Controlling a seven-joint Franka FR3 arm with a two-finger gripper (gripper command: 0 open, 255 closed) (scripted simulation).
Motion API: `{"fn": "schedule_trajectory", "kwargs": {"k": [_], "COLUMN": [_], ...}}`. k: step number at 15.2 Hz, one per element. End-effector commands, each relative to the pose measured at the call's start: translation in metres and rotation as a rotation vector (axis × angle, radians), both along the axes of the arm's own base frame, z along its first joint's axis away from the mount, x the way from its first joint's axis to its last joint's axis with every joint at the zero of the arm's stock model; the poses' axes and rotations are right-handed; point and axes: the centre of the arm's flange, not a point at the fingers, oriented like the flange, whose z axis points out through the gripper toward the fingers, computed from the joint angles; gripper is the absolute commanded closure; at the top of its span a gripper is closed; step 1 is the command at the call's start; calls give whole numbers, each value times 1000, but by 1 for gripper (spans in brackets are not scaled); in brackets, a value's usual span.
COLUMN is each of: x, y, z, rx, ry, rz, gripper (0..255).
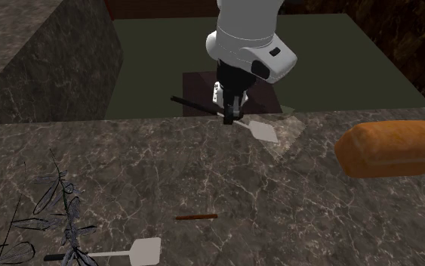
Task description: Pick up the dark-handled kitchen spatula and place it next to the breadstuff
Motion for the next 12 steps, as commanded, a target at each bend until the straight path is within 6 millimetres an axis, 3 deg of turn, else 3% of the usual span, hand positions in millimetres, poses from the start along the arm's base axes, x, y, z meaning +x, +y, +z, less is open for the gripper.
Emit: {"fn": "schedule_trajectory", "kwargs": {"k": [1,12], "x": [-11,-57], "y": [23,161], "z": [0,0], "rx": [-1,-1], "ry": [0,0], "rz": [-1,-1], "gripper": [255,255]}}
